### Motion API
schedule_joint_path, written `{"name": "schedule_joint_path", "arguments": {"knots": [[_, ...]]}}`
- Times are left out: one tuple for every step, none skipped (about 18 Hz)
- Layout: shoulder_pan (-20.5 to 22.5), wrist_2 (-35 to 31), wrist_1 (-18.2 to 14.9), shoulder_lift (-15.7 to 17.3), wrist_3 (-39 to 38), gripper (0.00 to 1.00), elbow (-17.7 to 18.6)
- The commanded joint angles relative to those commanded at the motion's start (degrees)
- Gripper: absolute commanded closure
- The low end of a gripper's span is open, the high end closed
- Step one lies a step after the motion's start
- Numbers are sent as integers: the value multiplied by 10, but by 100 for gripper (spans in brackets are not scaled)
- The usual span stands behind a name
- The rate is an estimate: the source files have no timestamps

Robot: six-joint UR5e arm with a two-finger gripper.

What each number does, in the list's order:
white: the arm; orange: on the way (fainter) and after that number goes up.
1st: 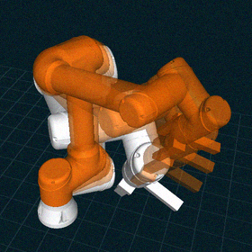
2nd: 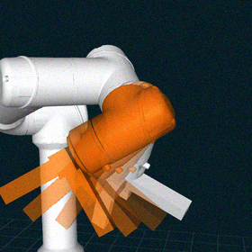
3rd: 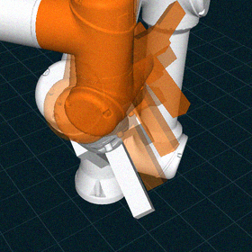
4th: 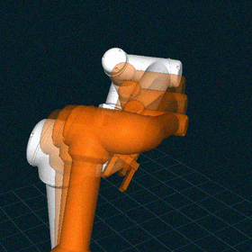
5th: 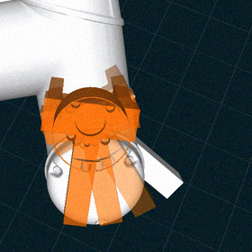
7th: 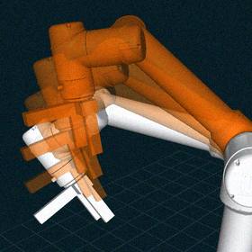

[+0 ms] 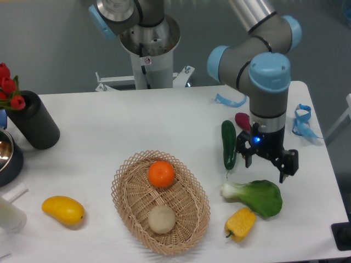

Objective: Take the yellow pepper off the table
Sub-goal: 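Move the open gripper down toward the bok choy and yellow pepper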

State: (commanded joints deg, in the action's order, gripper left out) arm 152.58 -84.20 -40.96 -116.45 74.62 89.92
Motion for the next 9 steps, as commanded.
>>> {"name": "schedule_joint_path", "arguments": {"knots": [[-1,0,0,-7,-3,0,-3],[-2,0,0,-23,-5,0,-13],[-3,1,0,-32,-13,0,-21],[-4,1,0,-40,-23,0,-27],[-4,1,0,-47,-27,0,-30],[-4,2,0,-55,-28,0,-31],[-4,2,0,-63,-29,0,-33],[-4,5,0,-70,-30,0,-40],[-5,11,0,-76,-34,0,-44]]}}
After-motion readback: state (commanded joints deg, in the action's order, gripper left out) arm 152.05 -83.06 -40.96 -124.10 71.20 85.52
